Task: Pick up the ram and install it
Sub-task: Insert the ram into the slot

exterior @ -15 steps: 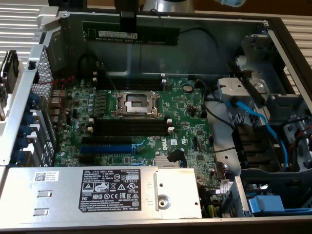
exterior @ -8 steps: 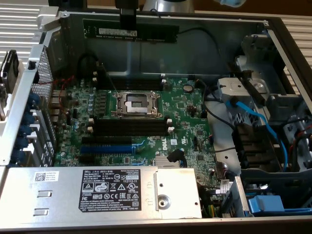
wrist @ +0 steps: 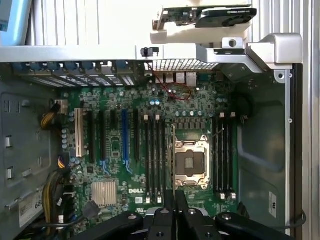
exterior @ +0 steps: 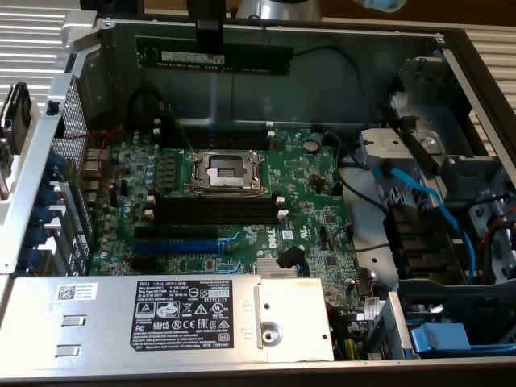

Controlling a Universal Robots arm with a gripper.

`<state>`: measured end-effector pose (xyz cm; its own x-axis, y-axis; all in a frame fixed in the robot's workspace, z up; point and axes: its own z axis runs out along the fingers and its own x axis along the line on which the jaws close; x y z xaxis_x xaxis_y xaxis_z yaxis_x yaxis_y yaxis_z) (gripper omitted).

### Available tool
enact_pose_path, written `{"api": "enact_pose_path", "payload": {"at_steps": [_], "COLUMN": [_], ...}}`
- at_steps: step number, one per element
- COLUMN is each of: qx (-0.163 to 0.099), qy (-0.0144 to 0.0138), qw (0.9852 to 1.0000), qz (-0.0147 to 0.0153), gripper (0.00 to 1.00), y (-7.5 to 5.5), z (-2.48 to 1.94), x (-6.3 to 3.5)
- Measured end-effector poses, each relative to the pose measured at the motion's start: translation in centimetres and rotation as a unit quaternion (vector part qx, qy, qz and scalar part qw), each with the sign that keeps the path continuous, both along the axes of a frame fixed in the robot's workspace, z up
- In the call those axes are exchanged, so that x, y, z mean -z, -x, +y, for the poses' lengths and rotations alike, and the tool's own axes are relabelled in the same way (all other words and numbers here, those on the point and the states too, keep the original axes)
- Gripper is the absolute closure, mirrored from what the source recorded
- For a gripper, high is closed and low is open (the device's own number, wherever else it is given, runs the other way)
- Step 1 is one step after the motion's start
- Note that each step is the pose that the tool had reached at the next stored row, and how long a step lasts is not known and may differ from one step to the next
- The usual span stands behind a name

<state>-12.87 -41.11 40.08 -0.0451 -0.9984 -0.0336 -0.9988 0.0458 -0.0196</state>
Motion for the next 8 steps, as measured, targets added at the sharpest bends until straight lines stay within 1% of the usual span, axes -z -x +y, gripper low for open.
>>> {"api": "enact_pose_path", "payload": {"at_steps": [2,3,8], "qx": [0.000,0.000,-0.004], "qy": [0.0017,0.0021,0.0026], "qw": [1.0000,1.0000,1.0000], "qz": [0.0000,0.0000,0.0002], "gripper": [0.88,0.88,0.88], "y": [0.06,0.05,0.06], "z": [0.00,-0.01,0.00], "x": [0.12,0.20,0.43]}}
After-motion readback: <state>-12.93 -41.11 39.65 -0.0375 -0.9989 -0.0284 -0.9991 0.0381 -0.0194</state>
